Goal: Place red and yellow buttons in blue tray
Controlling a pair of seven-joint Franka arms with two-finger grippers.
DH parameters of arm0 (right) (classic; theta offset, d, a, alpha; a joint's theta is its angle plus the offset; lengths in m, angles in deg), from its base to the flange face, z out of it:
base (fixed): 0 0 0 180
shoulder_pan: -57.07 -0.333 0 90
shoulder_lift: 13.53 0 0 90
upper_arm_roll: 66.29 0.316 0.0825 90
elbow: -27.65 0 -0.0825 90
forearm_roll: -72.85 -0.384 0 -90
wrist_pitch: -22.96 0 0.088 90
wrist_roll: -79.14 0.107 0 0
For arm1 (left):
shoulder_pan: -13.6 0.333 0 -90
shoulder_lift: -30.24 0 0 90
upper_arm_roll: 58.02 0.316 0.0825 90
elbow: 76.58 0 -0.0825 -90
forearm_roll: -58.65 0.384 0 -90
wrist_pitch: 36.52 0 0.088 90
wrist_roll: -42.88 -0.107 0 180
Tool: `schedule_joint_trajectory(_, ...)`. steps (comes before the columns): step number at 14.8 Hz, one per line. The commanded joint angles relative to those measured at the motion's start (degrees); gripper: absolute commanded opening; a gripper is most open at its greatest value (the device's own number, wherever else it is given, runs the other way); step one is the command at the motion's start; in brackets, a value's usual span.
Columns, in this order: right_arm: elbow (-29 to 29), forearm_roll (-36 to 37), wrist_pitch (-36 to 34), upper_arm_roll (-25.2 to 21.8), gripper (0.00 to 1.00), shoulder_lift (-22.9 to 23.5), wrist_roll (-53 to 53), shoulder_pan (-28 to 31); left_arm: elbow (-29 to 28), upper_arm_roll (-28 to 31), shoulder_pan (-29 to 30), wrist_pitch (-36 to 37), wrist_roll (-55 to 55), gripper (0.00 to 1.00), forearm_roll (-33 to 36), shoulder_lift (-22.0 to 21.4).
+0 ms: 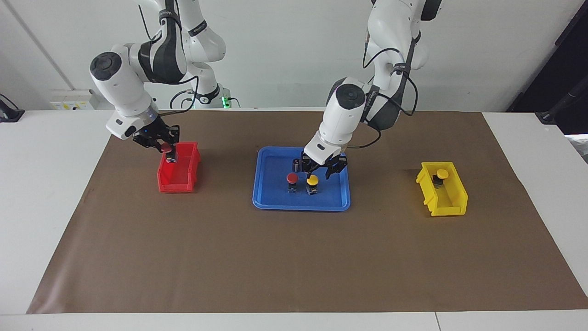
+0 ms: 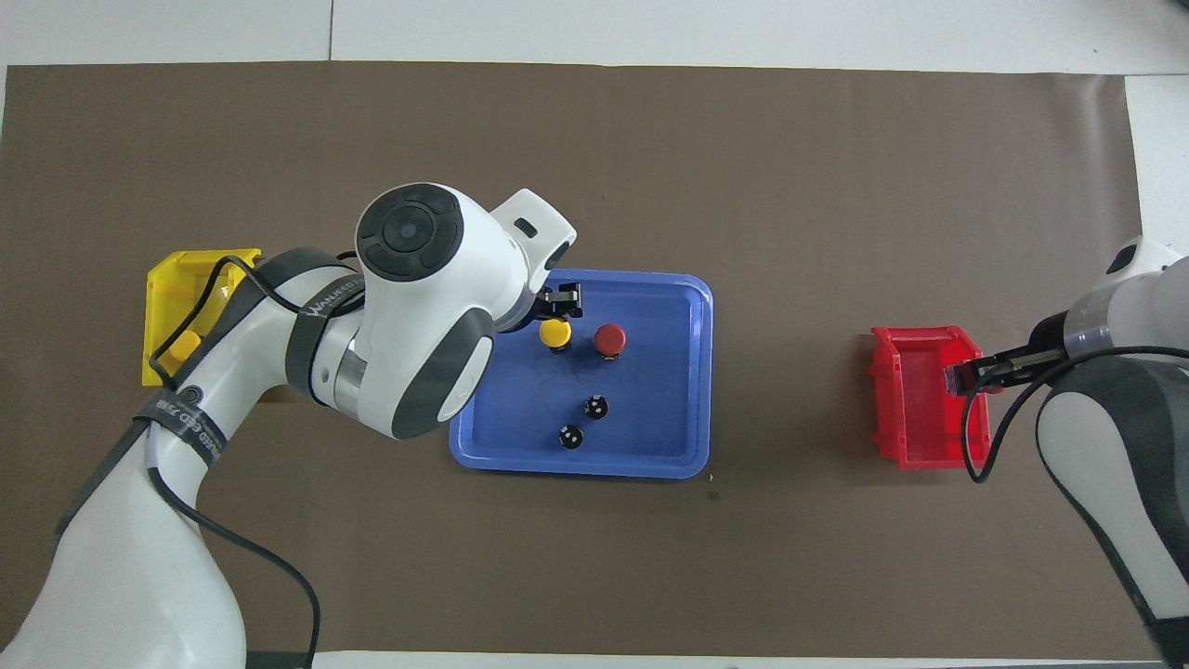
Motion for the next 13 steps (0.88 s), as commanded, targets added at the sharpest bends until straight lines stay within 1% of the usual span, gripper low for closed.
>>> schedule_joint_trajectory(1, 9.2, -0.5, -2.0, 0.7, 0.27, 6.4, 6.4, -5.9, 1.6, 0.2, 3.2, 6.6, -0.8, 1.0, -1.3, -3.7)
schedule_joint_trajectory(3, 11.9, -0.6, -0.1, 0.7, 0.27, 8.2, 15.6, -12.1, 5.3, 0.2, 6.8, 12.8, -2.0, 1.0, -0.9, -4.5)
schedule_joint_trajectory(4, 14.8, -1.8, -0.1, 0.7, 0.27, 10.1, 20.2, -14.9, 6.1, 0.2, 7.7, 15.4, -4.4, 1.0, -0.8, -5.8)
schedule_joint_trajectory(6, 20.2, -5.2, 2.1, 0.7, 0.27, 15.7, 27.8, -19.5, 6.0, 0.8, 11.6, 17.1, -9.1, 1.0, -0.6, -9.2)
schedule_joint_trajectory(7, 21.1, -5.2, 3.9, 0.7, 0.27, 17.3, 31.2, -22.4, 6.1, 0.9, 13.4, 18.7, -10.3, 1.0, -0.5, -10.6)
schedule_joint_trajectory(8, 20.9, -5.3, 7.1, 0.7, 0.27, 18.7, 33.8, -24.3, 6.2, 0.9, 15.2, 20.6, -12.5, 1.0, 0.7, -11.9)
schedule_joint_trajectory(10, 20.1, -5.2, 10.0, 0.7, 0.27, 21.0, 34.8, -25.8, 6.2, 1.1, 17.9, 23.2, -19.6, 1.0, 3.6, -14.5)
schedule_joint_trajectory(12, 18.0, -5.2, 13.0, 0.7, 0.27, 21.8, 34.8, -26.5, 6.3, 1.0, 22.7, 23.9, -24.9, 1.0, 3.7, -15.3)
schedule_joint_trajectory(13, 17.4, -5.2, 13.0, 0.7, 0.27, 21.7, 34.5, -26.4, 6.3, 1.1, 24.3, 24.0, -27.3, 1.0, 3.9, -15.3)
